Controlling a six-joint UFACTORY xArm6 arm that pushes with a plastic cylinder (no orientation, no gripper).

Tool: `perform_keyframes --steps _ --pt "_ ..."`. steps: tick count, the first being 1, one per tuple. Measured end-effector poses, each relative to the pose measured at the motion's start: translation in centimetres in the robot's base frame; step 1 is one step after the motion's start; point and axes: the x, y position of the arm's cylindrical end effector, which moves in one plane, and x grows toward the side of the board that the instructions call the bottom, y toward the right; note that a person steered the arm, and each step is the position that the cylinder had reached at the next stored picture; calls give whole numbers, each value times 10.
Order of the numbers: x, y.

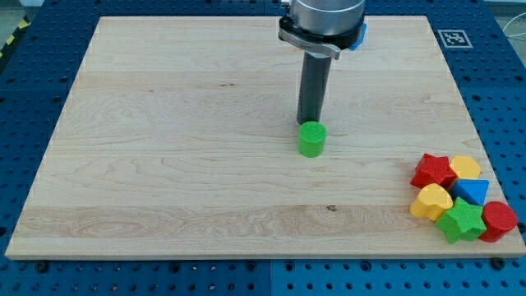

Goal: Push the green circle to the yellow heart

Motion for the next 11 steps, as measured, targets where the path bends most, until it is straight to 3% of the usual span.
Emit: perform_keyframes --steps 2,5,7,11 --pt "78 11" --pt "97 -20" --pt "115 28" --pt "93 38"
